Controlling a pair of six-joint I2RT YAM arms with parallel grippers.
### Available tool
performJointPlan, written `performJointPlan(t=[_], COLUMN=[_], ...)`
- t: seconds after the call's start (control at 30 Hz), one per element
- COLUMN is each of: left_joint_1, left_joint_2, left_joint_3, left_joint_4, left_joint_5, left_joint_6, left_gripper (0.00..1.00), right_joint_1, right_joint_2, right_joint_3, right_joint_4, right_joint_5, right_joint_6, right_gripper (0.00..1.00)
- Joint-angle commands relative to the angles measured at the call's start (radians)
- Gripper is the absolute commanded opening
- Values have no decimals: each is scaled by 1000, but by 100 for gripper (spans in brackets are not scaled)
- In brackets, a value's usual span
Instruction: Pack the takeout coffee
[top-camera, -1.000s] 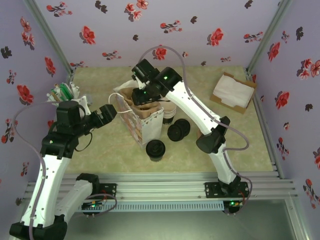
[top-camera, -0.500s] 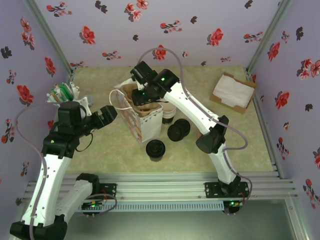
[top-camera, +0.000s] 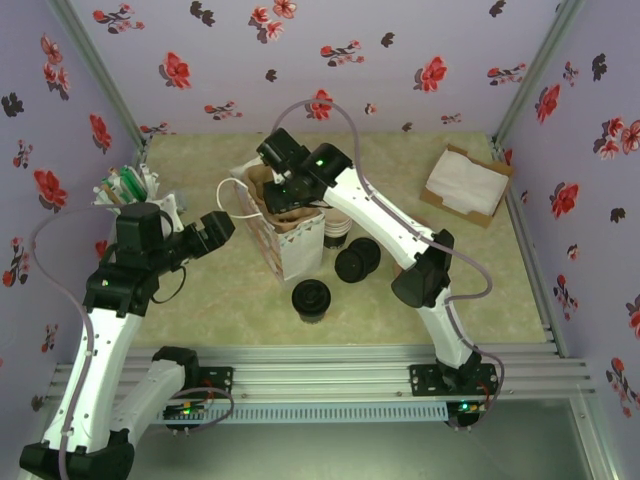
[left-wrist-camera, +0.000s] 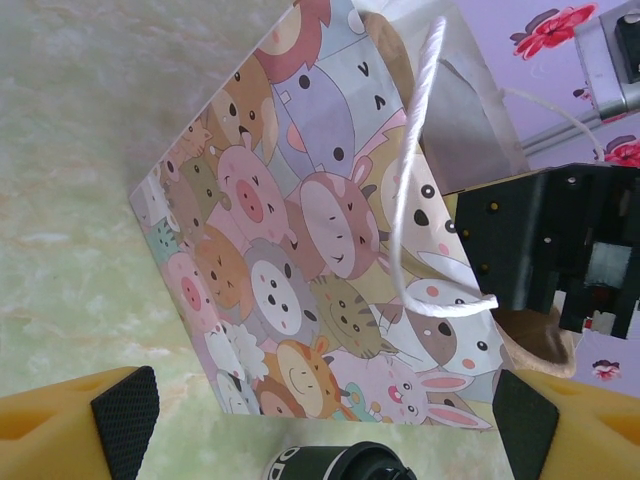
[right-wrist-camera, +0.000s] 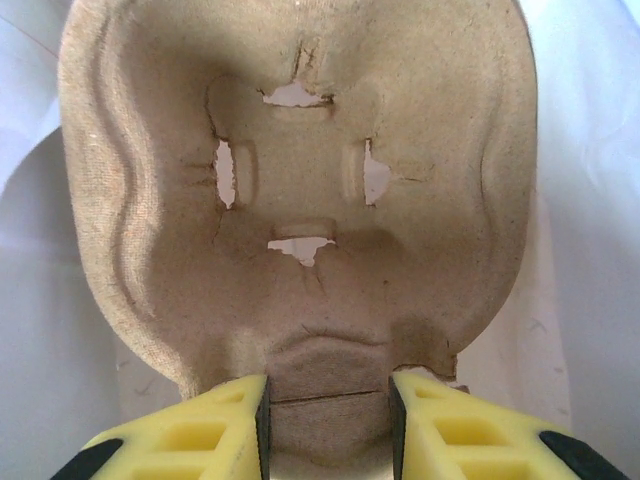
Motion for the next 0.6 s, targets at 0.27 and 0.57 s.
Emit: performJointPlan(t=[0.27,0.57], left_joint_1=[-7,-23], left_joint_2=[12,53], left_joint_3=[-9,3], left_joint_4=[5,26], left_joint_5=[4,6], left_joint_6=[17,15], left_gripper=[88,85], right_joint_1=[7,7], right_joint_2=[21,-20], right_joint_3=[-57,-114], right_joint_4=[50,73], right_joint_5=[55,77], right_joint_6=[-7,-12], right_gripper=[33,33])
